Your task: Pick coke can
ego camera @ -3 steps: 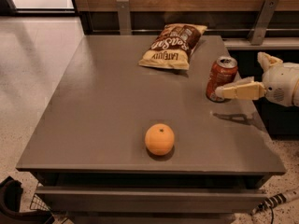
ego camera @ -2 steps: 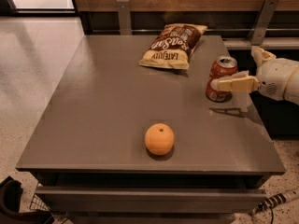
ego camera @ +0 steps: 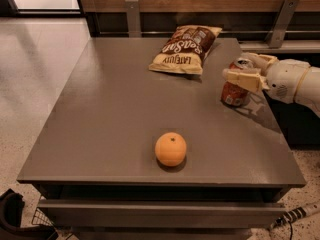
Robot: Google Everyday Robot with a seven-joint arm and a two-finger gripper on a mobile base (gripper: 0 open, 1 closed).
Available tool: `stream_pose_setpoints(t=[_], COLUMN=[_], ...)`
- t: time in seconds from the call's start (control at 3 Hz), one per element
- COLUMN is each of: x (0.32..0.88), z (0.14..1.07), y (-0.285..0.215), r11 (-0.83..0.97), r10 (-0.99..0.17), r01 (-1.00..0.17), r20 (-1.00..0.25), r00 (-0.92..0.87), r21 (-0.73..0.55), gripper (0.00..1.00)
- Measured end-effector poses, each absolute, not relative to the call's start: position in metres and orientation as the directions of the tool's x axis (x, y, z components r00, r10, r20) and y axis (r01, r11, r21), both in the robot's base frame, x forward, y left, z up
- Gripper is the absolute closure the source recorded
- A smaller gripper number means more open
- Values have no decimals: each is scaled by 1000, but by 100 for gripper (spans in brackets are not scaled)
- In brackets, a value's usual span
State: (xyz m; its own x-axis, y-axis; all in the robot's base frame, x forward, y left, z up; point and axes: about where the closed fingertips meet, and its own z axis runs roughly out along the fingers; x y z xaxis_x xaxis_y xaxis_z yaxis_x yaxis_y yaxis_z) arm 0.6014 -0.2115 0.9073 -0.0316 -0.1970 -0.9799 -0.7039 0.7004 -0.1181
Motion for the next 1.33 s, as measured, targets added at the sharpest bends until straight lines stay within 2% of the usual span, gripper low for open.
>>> stream_pose_setpoints(t=[0.33,0.67,1.0,1.33], x=[602,602,603,608], z=[908,908,910,937], y=[-208,-206,-203,-192], r11=[696,694,687,651], r10=[-197,-197,-203,-257], r01=[-708,-710,-716,-736], r20=[-980,-980,-979,-966], r00=[-30,-29,-25,14], r21=[-118,-118,-124,-183], gripper=[80,100,100,100])
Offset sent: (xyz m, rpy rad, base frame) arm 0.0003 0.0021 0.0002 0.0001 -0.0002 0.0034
